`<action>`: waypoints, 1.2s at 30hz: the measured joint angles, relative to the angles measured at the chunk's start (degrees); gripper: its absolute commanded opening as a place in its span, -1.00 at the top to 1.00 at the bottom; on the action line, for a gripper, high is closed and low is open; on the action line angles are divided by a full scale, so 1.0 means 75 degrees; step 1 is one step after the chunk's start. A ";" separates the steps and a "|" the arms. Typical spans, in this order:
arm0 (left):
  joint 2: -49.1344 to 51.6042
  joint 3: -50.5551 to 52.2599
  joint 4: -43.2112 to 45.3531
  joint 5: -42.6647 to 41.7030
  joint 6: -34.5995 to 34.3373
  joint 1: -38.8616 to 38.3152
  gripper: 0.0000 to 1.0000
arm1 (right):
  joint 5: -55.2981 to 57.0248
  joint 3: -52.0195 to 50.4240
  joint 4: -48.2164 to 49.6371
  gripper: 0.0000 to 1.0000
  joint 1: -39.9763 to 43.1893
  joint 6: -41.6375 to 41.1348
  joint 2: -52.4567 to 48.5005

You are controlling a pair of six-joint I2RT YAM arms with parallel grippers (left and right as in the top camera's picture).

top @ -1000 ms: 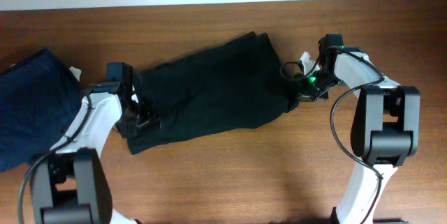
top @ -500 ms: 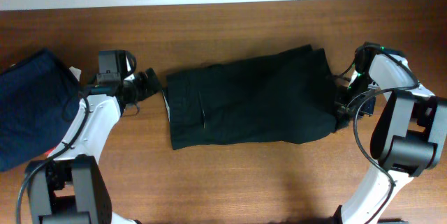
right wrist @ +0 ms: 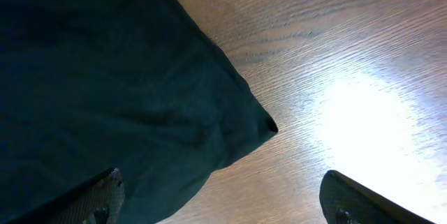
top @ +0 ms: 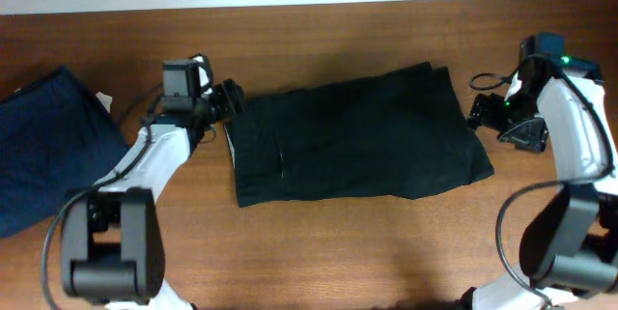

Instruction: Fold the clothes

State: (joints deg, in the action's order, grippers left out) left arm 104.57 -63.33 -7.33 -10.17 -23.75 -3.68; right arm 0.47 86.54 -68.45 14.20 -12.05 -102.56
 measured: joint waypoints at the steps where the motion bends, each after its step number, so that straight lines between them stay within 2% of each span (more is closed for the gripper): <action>1: 0.0152 0.0000 0.0044 -0.0017 0.0000 -0.0032 -0.54 | -0.0015 0.0009 -0.0012 -0.86 0.0000 0.0000 0.0035; 5: 0.0562 0.0000 0.0318 -0.0044 0.0003 -0.0111 -0.45 | -0.0093 0.0009 -0.0015 -0.85 0.0000 -0.0003 0.0032; 7: 0.0662 0.0000 0.0417 -0.0070 -0.0009 -0.0149 -0.24 | -0.0105 0.0009 -0.0012 -0.86 0.0000 0.0003 0.0032; 8: 0.0676 0.0000 0.0437 -0.0076 -0.0035 -0.0163 -0.05 | -0.0105 0.0009 -0.0012 -0.86 0.0000 0.0000 0.0032; 10: 0.0752 0.0000 0.0501 -0.0105 -0.0015 -0.0210 0.69 | -0.0125 0.0009 -0.0015 -0.86 0.0000 0.0000 0.0032; 11: 0.0819 0.0000 0.0501 -0.0122 -0.0052 -0.0236 0.99 | -0.0125 0.0009 -0.0015 -0.85 0.0000 0.0000 0.0032; 18: 0.0935 -0.0146 0.0175 -0.0580 -0.0090 -0.0256 0.99 | -0.0128 0.0009 0.0067 -0.86 0.0000 -0.0003 0.0032; 24: -0.0283 -0.0490 -0.2419 -0.0822 -0.0184 -0.0256 0.99 | -0.0140 0.0009 0.0102 -0.86 0.0000 -0.0003 0.0032; 28: -0.1189 -0.0580 -0.4759 -0.0061 -0.1113 -0.0265 0.99 | -0.0157 0.0009 0.0102 -0.86 0.0000 -0.0003 0.0032; 32: -0.1230 -0.0501 -0.5753 0.0388 -0.1848 -0.0262 0.99 | -0.0178 0.0009 0.0160 -0.87 0.0000 -0.0003 0.0032; 36: -0.1230 -0.0052 -0.5849 0.0848 -0.2209 -0.0265 0.99 | -0.0227 0.0006 0.0169 -0.89 0.0000 0.0006 0.0032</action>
State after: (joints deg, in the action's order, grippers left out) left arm 95.35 -63.72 -51.20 -3.81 -40.32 -5.67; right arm -1.23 86.59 -67.18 14.20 -12.01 -102.32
